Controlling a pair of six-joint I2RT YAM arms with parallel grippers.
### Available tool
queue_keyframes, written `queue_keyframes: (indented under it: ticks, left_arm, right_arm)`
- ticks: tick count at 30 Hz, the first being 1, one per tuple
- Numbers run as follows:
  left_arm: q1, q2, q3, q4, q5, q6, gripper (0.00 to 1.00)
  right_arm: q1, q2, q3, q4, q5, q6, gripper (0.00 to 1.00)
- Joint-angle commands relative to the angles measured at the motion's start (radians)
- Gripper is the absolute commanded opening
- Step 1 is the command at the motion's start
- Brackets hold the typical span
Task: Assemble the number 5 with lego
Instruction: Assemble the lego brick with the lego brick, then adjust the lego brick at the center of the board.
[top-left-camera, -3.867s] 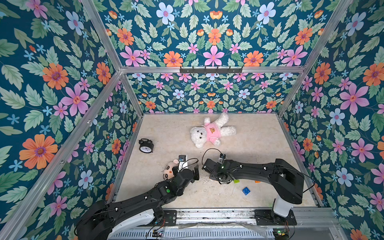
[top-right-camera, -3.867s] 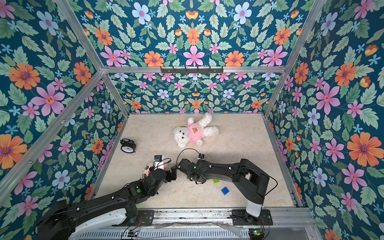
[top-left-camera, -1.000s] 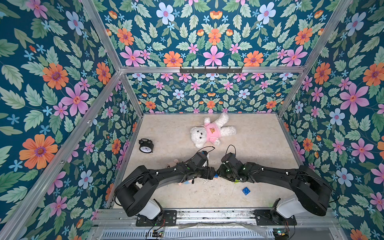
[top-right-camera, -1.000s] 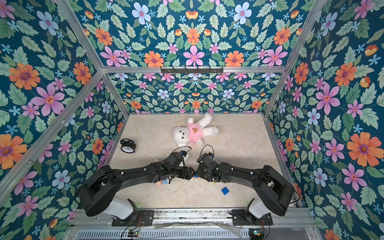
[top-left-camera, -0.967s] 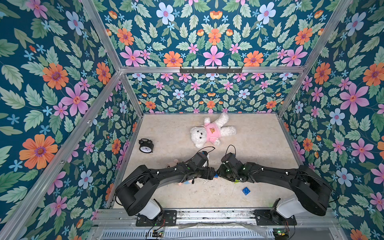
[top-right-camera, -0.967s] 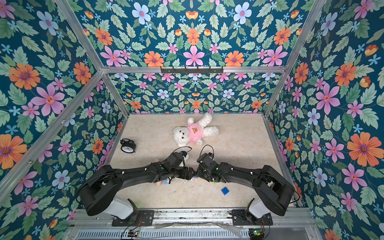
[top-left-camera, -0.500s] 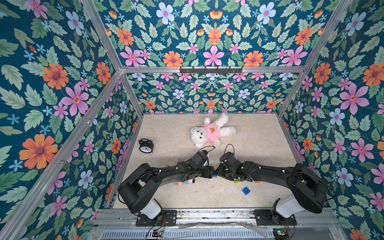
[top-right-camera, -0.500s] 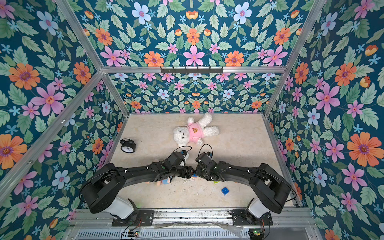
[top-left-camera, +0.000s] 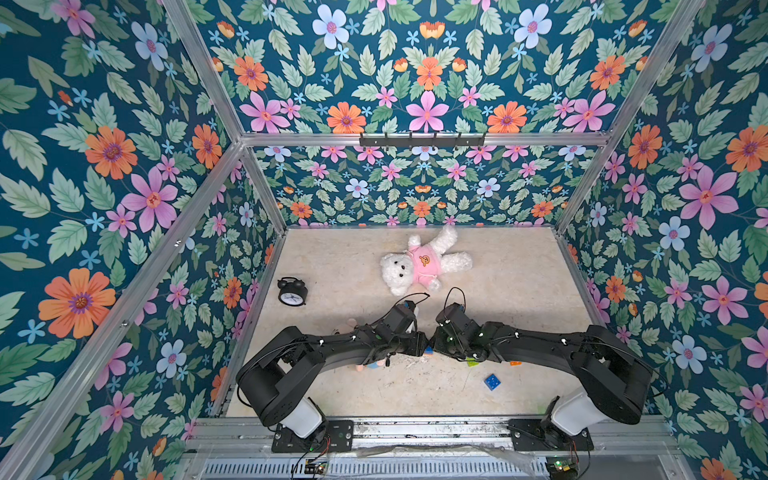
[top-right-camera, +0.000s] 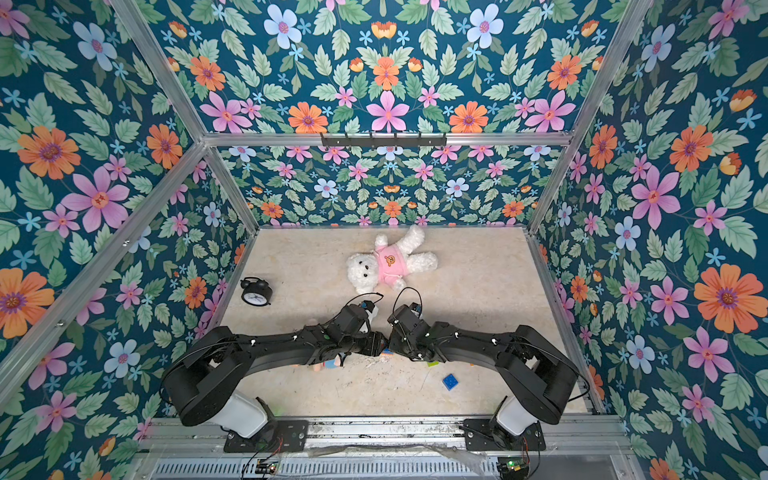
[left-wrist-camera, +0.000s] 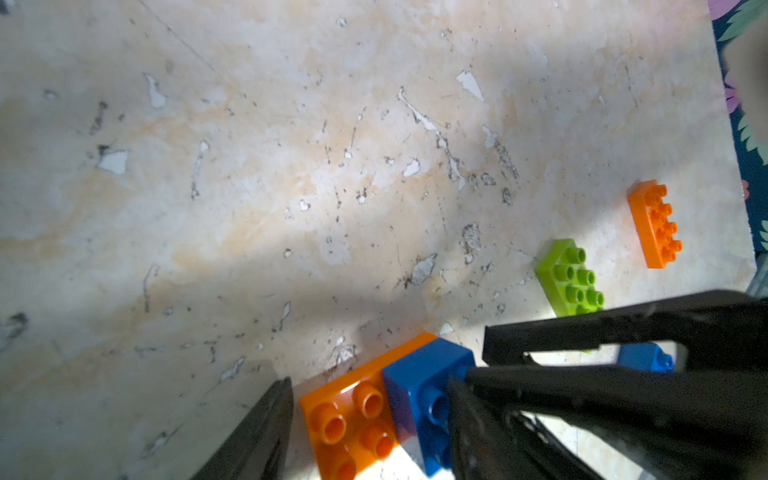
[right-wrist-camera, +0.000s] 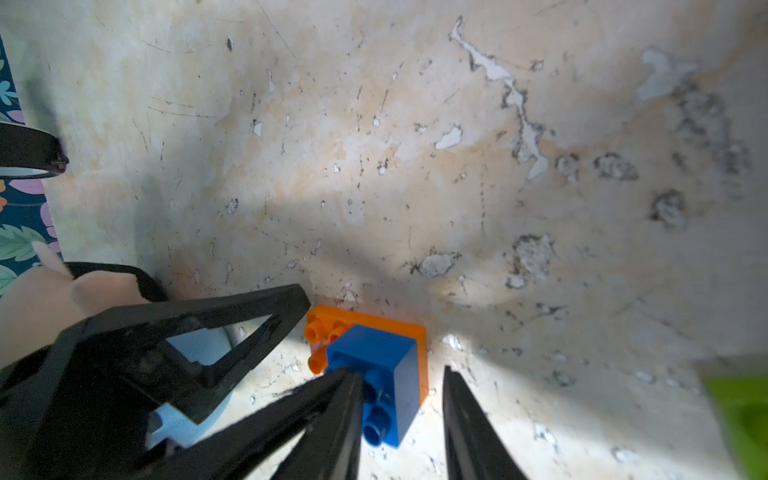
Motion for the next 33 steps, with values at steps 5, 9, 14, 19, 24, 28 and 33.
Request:
queue_keyframes:
  ticks: [5,9,14,19,24,28,33]
  left_arm:
    - [-0.013,0.0,-0.016,-0.199,0.016,0.024,0.61]
    - [-0.016,-0.02,0.003,-0.2,0.012,0.02,0.62]
    - [-0.016,-0.08,0.03,-0.208,-0.027,0.02,0.69]
    - [-0.016,-0.107,0.057,-0.191,-0.032,0.025,0.77]
    - [-0.016,-0.113,0.049,-0.196,-0.02,0.015,0.76]
    - [-0.018,-0.148,0.013,-0.233,-0.027,-0.016,0.74]
    - [-0.024,-0.222,-0.054,-0.181,-0.024,-0.073,0.69]
  right_arm:
    - [0.002,0.008,-0.016,-0.149,0.038,-0.015,0.35]
    - [0.003,0.0,0.022,-0.147,0.034,-0.033,0.35]
    - [0.002,-0.041,0.052,-0.129,0.039,-0.034,0.35]
    - [0.003,-0.058,0.063,-0.103,0.017,-0.044,0.35]
    - [0.005,-0.06,0.044,-0.075,-0.026,-0.051,0.36]
    - [0.013,-0.066,0.019,-0.03,-0.083,-0.067,0.39]
    - [0.019,-0.058,0.017,0.005,-0.109,-0.089,0.4]
